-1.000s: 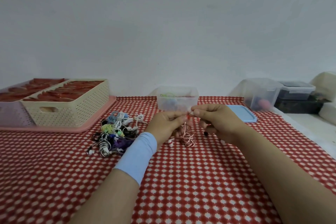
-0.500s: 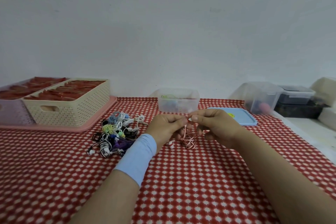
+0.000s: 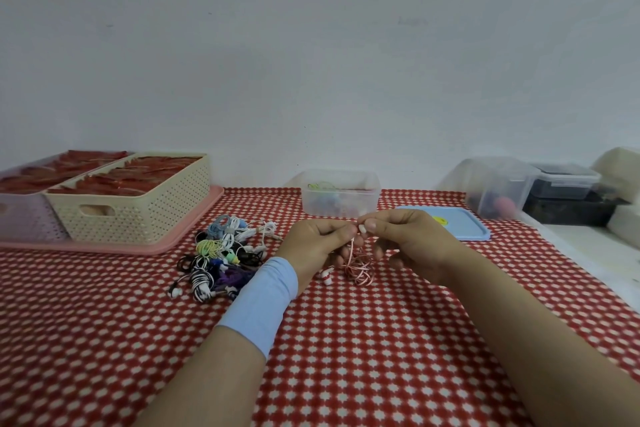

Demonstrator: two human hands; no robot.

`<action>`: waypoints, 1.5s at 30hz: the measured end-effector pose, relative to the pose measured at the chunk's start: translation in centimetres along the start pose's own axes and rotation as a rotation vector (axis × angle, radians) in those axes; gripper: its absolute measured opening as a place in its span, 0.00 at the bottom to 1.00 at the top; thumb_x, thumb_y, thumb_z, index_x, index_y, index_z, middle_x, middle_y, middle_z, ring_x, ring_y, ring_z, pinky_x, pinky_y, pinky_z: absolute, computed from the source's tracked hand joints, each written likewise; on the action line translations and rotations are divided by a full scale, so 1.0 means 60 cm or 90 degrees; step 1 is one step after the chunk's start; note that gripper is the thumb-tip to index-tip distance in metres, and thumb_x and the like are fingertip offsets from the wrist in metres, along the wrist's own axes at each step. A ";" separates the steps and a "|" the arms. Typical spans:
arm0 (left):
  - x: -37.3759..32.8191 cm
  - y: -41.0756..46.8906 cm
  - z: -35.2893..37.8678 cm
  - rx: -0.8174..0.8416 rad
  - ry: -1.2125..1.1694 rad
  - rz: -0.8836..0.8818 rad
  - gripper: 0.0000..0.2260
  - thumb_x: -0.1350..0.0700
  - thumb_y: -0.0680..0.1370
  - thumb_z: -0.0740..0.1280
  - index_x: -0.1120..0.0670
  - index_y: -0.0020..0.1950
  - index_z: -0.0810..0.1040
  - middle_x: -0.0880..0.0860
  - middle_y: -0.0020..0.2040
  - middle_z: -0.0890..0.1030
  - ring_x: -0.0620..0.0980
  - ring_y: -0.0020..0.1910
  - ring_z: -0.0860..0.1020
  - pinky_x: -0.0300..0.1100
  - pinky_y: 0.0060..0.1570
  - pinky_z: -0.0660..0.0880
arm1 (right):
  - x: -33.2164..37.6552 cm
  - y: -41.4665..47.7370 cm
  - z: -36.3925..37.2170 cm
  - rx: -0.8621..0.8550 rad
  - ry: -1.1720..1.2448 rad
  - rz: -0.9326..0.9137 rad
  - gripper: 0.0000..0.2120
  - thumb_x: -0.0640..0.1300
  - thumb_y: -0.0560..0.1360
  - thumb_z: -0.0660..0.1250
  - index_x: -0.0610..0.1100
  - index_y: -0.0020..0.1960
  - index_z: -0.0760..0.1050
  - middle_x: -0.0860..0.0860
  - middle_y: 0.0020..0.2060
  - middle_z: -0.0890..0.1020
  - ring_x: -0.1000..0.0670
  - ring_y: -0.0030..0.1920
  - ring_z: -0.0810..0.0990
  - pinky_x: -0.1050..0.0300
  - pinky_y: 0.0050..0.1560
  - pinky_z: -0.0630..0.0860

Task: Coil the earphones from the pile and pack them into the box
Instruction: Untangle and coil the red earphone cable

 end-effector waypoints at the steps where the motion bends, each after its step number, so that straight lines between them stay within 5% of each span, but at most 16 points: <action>1: 0.000 -0.001 0.001 0.002 0.002 -0.001 0.05 0.59 0.79 0.69 0.56 0.48 0.85 0.54 0.41 0.85 0.44 0.32 0.76 0.36 0.34 0.75 | 0.000 0.000 0.000 0.000 -0.003 0.000 0.07 0.42 0.78 0.69 0.41 0.51 0.85 0.46 0.40 0.85 0.52 0.32 0.77 0.63 0.26 0.66; 21: -0.001 -0.004 0.015 0.034 -0.106 -0.026 0.07 0.62 0.79 0.66 0.61 0.49 0.84 0.53 0.37 0.82 0.43 0.32 0.76 0.33 0.33 0.75 | 0.015 -0.007 0.008 0.064 0.021 -0.036 0.07 0.42 0.78 0.68 0.42 0.50 0.85 0.45 0.40 0.84 0.51 0.37 0.81 0.59 0.27 0.72; 30: 0.005 0.000 0.008 -0.002 -0.110 -0.038 0.07 0.61 0.79 0.67 0.60 0.49 0.84 0.55 0.40 0.83 0.44 0.33 0.76 0.34 0.31 0.75 | 0.024 -0.005 0.013 0.005 -0.007 -0.069 0.07 0.39 0.80 0.67 0.38 0.52 0.83 0.44 0.38 0.84 0.49 0.34 0.82 0.58 0.26 0.75; 45: 0.000 -0.002 0.003 0.010 -0.001 -0.022 0.04 0.61 0.78 0.69 0.58 0.49 0.84 0.55 0.41 0.85 0.44 0.32 0.77 0.36 0.33 0.76 | 0.023 -0.016 -0.005 0.039 -0.062 -0.028 0.06 0.38 0.76 0.71 0.42 0.49 0.87 0.43 0.41 0.86 0.50 0.37 0.82 0.58 0.30 0.76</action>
Point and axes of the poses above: each hand's wrist, its own y-axis towards the middle knuckle, its own z-axis out of the palm, x = y × z, the point moved 7 cm from there along y, towards the middle knuckle
